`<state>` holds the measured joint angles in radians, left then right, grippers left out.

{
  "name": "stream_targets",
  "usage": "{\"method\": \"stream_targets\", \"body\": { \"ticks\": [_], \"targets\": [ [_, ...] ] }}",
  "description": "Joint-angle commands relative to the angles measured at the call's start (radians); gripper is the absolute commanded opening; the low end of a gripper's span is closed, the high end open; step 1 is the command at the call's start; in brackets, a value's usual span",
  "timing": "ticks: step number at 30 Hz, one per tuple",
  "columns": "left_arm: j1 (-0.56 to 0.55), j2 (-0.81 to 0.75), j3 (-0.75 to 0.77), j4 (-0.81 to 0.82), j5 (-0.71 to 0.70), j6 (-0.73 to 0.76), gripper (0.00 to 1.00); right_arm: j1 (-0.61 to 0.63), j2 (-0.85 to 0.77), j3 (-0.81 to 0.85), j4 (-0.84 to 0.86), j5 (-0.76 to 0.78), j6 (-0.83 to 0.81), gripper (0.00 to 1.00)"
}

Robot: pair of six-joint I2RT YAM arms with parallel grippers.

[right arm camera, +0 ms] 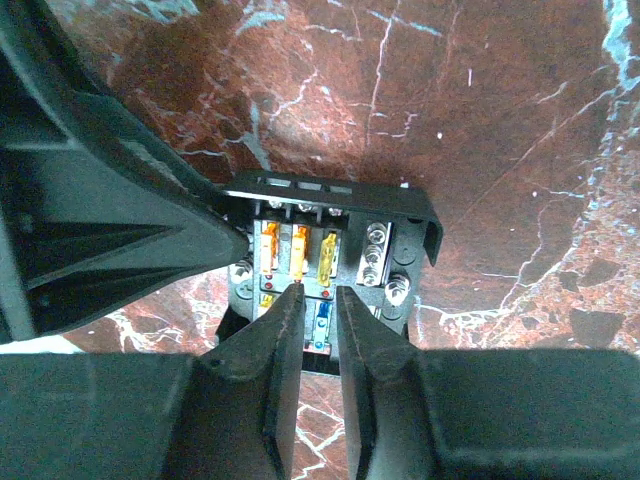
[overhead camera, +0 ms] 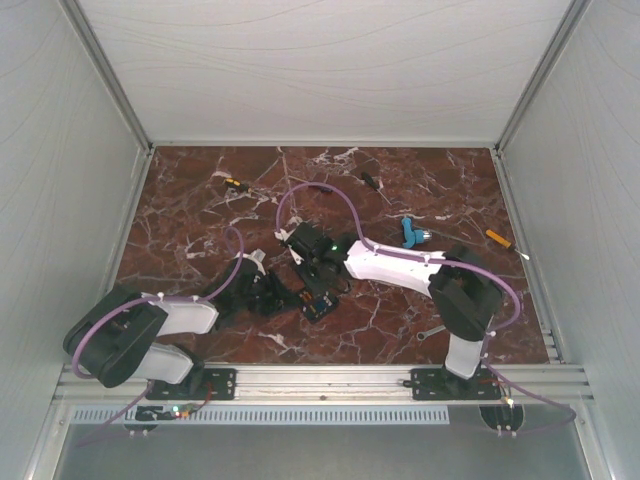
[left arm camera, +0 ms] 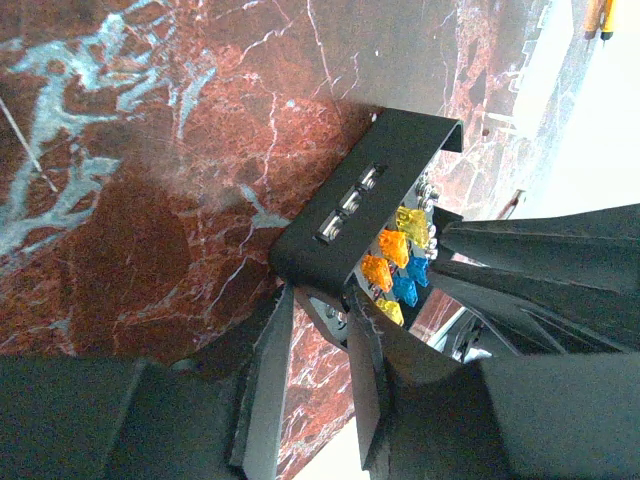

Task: Snap on the fuse box
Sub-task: Install the fuse at the fuse box base.

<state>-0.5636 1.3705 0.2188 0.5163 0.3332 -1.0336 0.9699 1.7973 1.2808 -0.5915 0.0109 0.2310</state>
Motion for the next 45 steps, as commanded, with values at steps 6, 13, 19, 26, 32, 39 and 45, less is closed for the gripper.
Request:
{"method": "stream_targets", "body": {
  "ticks": [6,13,19,26,32,39,45],
  "targets": [
    [0.006,0.014,0.024,0.034,0.017,-0.005,0.28,-0.004,0.046,0.051,-0.017,-0.002,0.011,0.16],
    [0.006,0.021,0.024,0.041,0.023,-0.006,0.27,-0.004,0.065,0.064,-0.010,0.011,0.016,0.16],
    [0.006,0.018,0.024,0.041,0.023,-0.006,0.27,-0.005,0.085,0.072,-0.011,0.019,0.017,0.09],
    [0.005,0.017,0.021,0.042,0.021,-0.008,0.27,-0.003,0.095,0.056,-0.046,0.037,0.014,0.00],
    [0.005,0.018,0.021,0.042,0.020,-0.008,0.27,-0.001,0.105,-0.012,-0.093,0.058,-0.002,0.00],
    [0.005,0.016,0.021,0.037,0.014,-0.008,0.27,-0.002,0.115,-0.104,-0.103,0.065,-0.005,0.00],
    [0.005,0.014,0.021,0.030,0.012,-0.008,0.27,-0.006,0.166,-0.122,-0.114,0.075,-0.002,0.00]
  ]
}}
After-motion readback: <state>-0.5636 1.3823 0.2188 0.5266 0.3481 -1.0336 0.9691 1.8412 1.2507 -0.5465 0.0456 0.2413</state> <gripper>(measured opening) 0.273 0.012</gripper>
